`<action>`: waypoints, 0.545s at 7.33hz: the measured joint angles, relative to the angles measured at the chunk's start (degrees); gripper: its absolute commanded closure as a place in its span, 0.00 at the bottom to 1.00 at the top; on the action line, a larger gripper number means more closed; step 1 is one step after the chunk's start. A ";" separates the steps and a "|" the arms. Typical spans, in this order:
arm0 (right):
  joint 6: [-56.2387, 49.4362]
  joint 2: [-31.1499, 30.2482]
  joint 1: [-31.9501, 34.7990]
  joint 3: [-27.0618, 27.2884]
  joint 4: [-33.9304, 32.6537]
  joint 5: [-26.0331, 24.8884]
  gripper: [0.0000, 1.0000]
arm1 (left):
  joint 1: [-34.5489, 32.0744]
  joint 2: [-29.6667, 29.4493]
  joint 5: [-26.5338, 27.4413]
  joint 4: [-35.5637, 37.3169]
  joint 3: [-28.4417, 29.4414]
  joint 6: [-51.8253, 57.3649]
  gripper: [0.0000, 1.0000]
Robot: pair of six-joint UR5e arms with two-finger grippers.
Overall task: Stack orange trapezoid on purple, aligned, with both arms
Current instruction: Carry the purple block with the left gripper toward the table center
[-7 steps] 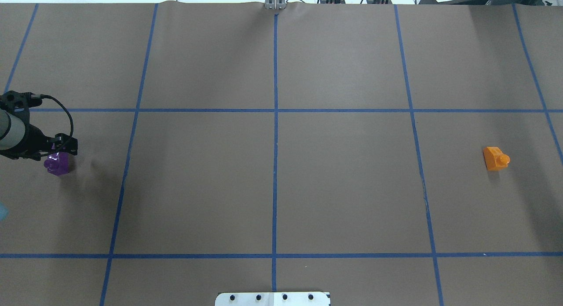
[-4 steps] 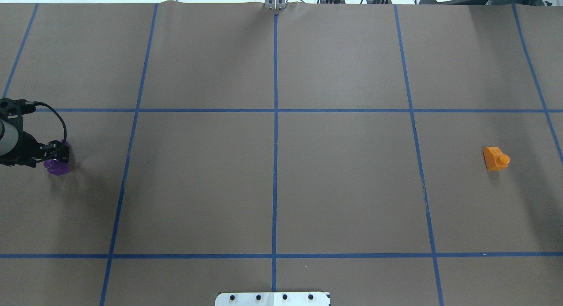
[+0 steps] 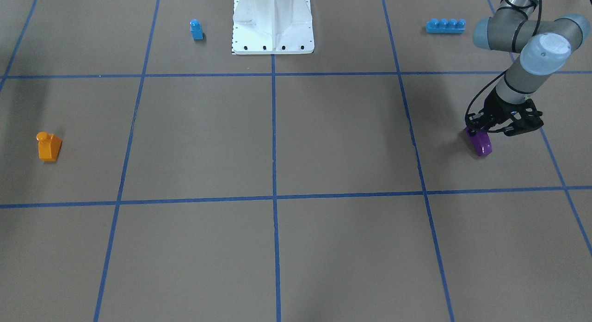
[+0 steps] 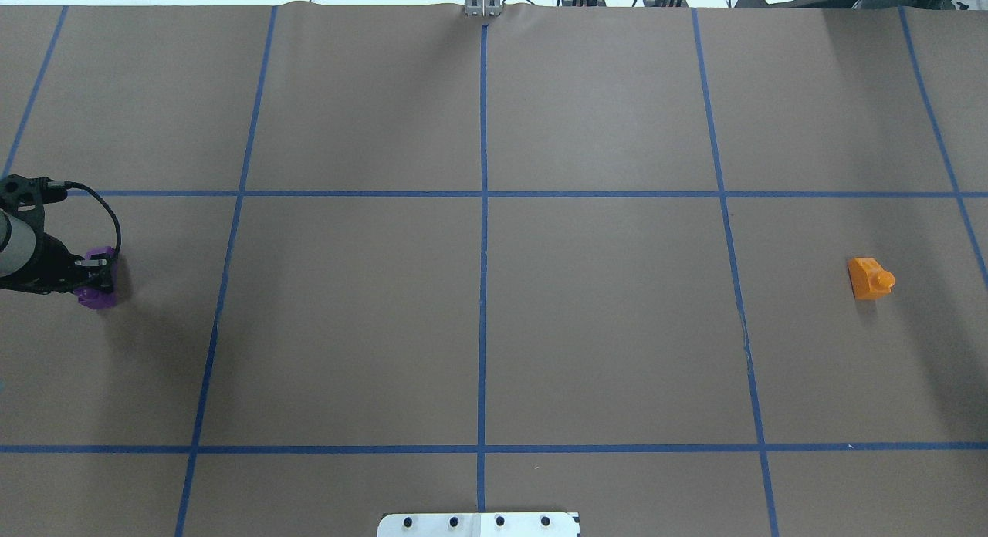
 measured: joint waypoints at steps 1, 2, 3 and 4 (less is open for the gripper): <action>0.05 0.02 0.00 0.03 0.00 -0.01 0.00 | 0.02 -0.08 -0.97 0.33 -1.11 -0.02 1.00; 0.09 0.03 0.00 0.03 0.00 -0.01 0.00 | 0.02 -0.52 -2.48 0.49 -1.88 -0.03 1.00; 0.12 0.03 0.00 0.07 0.00 -0.01 0.00 | 0.00 -2.06 -3.55 0.80 -2.15 -0.06 1.00; 0.13 0.03 0.00 0.17 0.00 0.00 0.00 | -0.02 -5.52 -3.93 2.90 -2.24 -0.09 1.00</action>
